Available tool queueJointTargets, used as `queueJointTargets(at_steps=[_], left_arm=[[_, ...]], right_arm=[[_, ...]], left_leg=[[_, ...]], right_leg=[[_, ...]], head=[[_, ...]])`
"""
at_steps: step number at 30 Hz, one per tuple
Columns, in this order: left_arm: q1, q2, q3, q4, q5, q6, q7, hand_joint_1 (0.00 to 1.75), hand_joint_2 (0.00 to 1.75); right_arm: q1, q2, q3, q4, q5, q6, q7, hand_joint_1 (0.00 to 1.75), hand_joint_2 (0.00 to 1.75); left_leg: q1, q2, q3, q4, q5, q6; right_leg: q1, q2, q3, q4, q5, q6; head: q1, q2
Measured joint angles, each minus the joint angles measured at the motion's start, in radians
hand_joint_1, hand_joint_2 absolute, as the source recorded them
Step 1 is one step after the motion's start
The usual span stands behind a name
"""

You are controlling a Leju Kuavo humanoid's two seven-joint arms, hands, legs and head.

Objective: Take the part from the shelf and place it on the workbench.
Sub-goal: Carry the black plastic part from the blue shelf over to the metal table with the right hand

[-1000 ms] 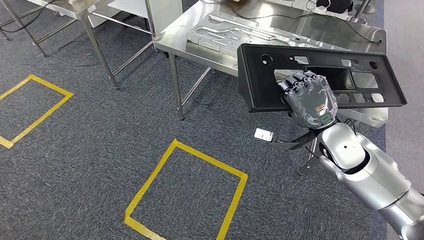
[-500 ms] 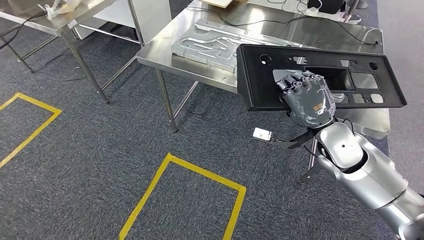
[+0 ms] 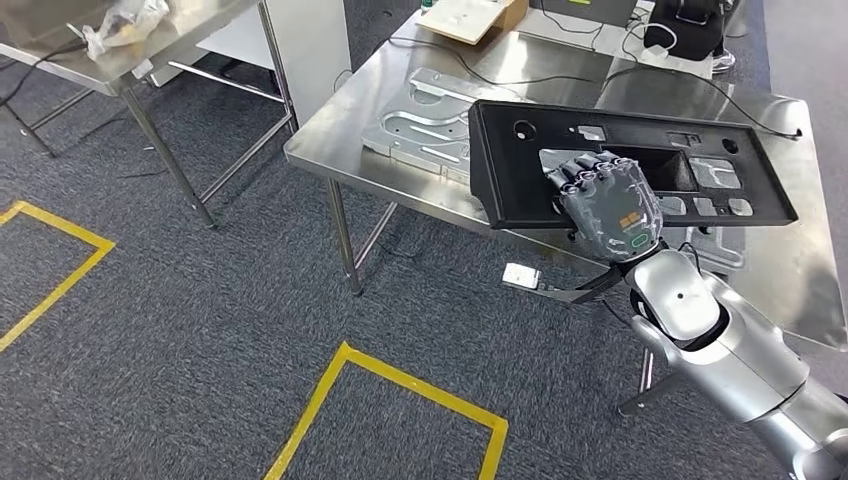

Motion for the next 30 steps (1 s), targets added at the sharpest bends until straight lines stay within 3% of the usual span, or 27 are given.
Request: queueJointTargets(at_steps=[2,3,5,6,8,9,11,12,13,14,17,18,19,21,23,26,27,28,30], left_arm=[[0.0,-0.001,-0.004,0.0,0.002,0.002,0.003,0.0,1.75],[-0.001,-0.001,-0.006,0.0,0.002,0.004,0.004,0.0,1.75],[-0.011,-0.003,-0.01,0.0,0.003,0.012,0.005,0.0,1.75],[-0.014,-0.004,-0.012,0.0,0.003,0.017,0.006,0.0,1.75],[-0.021,-0.007,-0.014,0.0,0.003,0.022,0.005,0.0,1.75],[-0.022,-0.008,-0.014,0.0,0.003,0.022,0.005,0.0,1.75],[-0.021,-0.009,-0.014,0.0,0.004,0.023,0.006,0.0,1.75],[-0.019,-0.01,-0.014,0.0,0.006,0.023,0.006,0.0,1.75],[-0.018,-0.01,-0.014,0.0,0.01,0.024,0.006,0.0,1.75],[-0.017,-0.01,-0.014,0.0,0.014,0.025,0.006,0.0,1.75],[-0.012,-0.008,-0.014,0.0,0.023,0.025,0.005,0.0,1.75],[-0.011,-0.008,-0.014,0.0,0.024,0.024,0.005,0.0,1.75],[-0.012,-0.007,-0.015,0.0,0.026,0.023,0.005,0.0,1.75],[-0.015,-0.008,-0.015,0.0,0.032,0.019,0.004,0.0,1.75],[-0.017,-0.009,-0.015,0.0,0.037,0.016,0.005,0.0,1.75],[-0.02,-0.008,-0.015,0.0,0.041,0.014,0.006,0.0,1.75],[-0.021,-0.008,-0.015,0.0,0.043,0.014,0.006,0.0,1.75],[-0.021,-0.008,-0.015,0.0,0.044,0.013,0.007,0.0,1.75],[-0.021,-0.008,-0.016,0.0,0.045,0.012,0.007,0.0,1.75]], right_arm=[[0.005,0.003,0.002,0.004,-0.001,0.007,-0.001,1.75,1.75],[0.006,0.004,0.004,0.005,-0.001,0.01,-0.002,1.75,1.75],[-0.004,0.001,0.004,0.002,-0.002,0.013,-0.001,1.75,1.75],[-0.01,-0.001,0.004,-0.001,-0.003,0.013,-0.001,1.75,1.75],[-0.016,-0.001,0.002,-0.003,-0.003,0.013,0.001,1.75,1.75],[-0.015,-0.001,0.003,-0.003,-0.002,0.013,0.0,1.75,1.75],[-0.014,0.0,0.004,-0.003,-0.002,0.013,0.0,1.75,1.75],[-0.013,0.001,0.005,-0.003,-0.002,0.014,0.0,1.75,1.75],[-0.013,0.001,0.005,-0.003,-0.002,0.014,0.0,1.75,1.75],[-0.013,0.002,0.005,-0.003,-0.003,0.016,0.0,1.75,1.75],[-0.011,0.006,0.006,-0.002,-0.005,0.024,0.002,1.75,1.75],[-0.01,0.008,0.007,-0.001,-0.006,0.027,0.002,1.75,1.75],[-0.01,0.009,0.007,-0.001,-0.008,0.029,0.001,1.75,1.75],[-0.011,0.009,0.007,-0.001,-0.014,0.031,0.001,1.75,1.75],[-0.015,0.008,0.007,-0.001,-0.02,0.035,0.002,1.75,1.75],[-0.02,0.01,0.008,0.004,-0.031,0.054,0.002,1.75,1.75],[-0.02,0.011,0.008,0.007,-0.035,0.06,0.002,1.75,1.75],[-0.02,0.012,0.008,0.011,-0.038,0.065,0.002,1.75,1.75],[-0.024,0.014,0.008,0.017,-0.041,0.072,0.002,1.75,1.75]], left_leg=[[0.001,-0.001,0.041,0.008,-0.043,-0.009],[0.003,0.0,0.05,0.011,-0.056,-0.015],[0.007,0.002,0.04,0.039,-0.051,-0.028],[0.009,0.005,0.016,0.082,-0.029,-0.033],[0.011,0.008,-0.074,0.222,0.016,-0.043],[0.013,0.009,-0.125,0.287,0.015,-0.047],[0.014,0.011,-0.209,0.347,-0.053,-0.052],[0.014,0.011,-0.235,0.34,-0.088,-0.053],[0.014,0.011,-0.251,0.314,-0.103,-0.052],[0.014,0.011,-0.257,0.269,-0.084,-0.05],[0.006,0.01,-0.252,0.112,0.102,-0.032],[0.003,0.009,-0.251,0.089,0.145,-0.027],[0.0,0.008,-0.25,0.084,0.159,-0.022],[0.0,0.009,-0.241,0.074,0.158,-0.015],[0.005,0.01,-0.224,0.055,0.155,-0.006],[0.008,0.01,-0.204,0.045,0.143,0.003],[0.008,0.009,-0.199,0.046,0.136,0.003],[0.009,0.008,-0.192,0.048,0.129,0.002],[0.011,0.007,-0.178,0.057,0.113,-0.003]], right_leg=[[0.007,-0.009,-0.006,-0.065,0.17,-0.01],[0.014,-0.011,-0.005,-0.072,0.218,-0.02],[0.023,-0.007,0.006,-0.072,0.207,-0.042],[0.023,-0.006,0.017,-0.078,0.198,-0.051],[0.019,-0.003,0.053,-0.101,0.181,-0.064],[0.018,-0.004,0.073,-0.11,0.17,-0.068],[0.017,-0.003,0.112,-0.12,0.146,-0.07],[0.017,-0.002,0.133,-0.121,0.132,-0.069],[0.017,-0.001,0.153,-0.121,0.117,-0.068],[0.017,0.0,0.173,-0.121,0.101,-0.067],[0.018,0.003,0.21,-0.116,0.061,-0.054],[0.018,0.004,0.214,-0.115,0.051,-0.047],[0.017,0.006,0.217,-0.115,0.044,-0.04],[0.013,0.006,0.221,-0.122,0.033,-0.027],[0.01,0.003,0.206,-0.083,0.008,-0.017],[0.004,0.001,0.093,0.101,-0.054,-0.002],[0.001,0.001,0.058,0.142,-0.052,0.002],[-0.002,0.0,0.04,0.148,-0.031,0.006],[-0.008,-0.002,0.056,0.054,0.061,0.012]], head=[[-0.002,0.0],[-0.001,0.0],[-0.001,0.001],[0.001,0.001],[0.0,0.001],[0.0,0.001],[0.0,0.001],[0.0,0.001],[0.0,0.001],[0.0,0.001],[0.001,0.001],[0.0,0.001],[0.0,0.001],[0.0,0.001],[0.0,0.001],[0.0,0.001],[0.0,0.001],[0.0,0.001],[0.001,0.001]])
